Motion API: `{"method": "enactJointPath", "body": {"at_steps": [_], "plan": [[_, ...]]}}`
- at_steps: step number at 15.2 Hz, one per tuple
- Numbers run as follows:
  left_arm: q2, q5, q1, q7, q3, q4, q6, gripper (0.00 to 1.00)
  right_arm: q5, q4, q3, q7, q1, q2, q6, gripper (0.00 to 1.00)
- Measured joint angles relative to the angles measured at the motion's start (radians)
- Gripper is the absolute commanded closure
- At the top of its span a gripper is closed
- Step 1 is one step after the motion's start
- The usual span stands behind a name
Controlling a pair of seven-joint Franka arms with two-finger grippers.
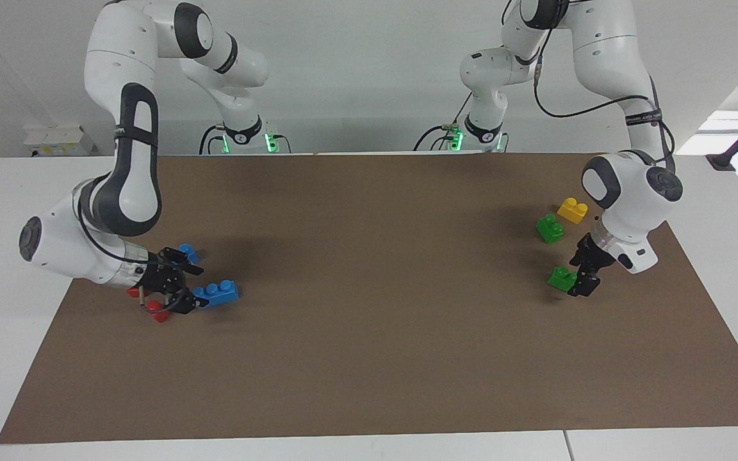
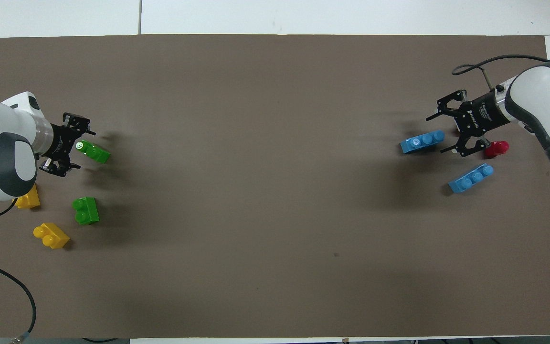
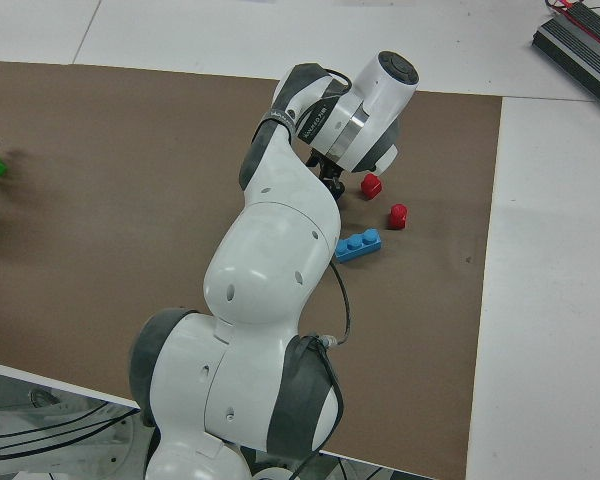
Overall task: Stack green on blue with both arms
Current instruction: 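Grasp the green brick with the left gripper while the right gripper grasps the blue brick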
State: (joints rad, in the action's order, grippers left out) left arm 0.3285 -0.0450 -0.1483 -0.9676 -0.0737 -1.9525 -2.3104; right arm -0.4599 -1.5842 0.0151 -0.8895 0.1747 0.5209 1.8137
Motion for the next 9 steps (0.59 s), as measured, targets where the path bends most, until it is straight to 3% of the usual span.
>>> {"method": "enactJointPath", "body": {"at_steps": [9], "plan": [[0.013, 0.027, -0.001, -0.048, 0.002, 0.004, 0.001, 0.05, 0.000, -0.078, 0.002, 0.054, 0.012, 0.000, 0.114, 0.08]]}}
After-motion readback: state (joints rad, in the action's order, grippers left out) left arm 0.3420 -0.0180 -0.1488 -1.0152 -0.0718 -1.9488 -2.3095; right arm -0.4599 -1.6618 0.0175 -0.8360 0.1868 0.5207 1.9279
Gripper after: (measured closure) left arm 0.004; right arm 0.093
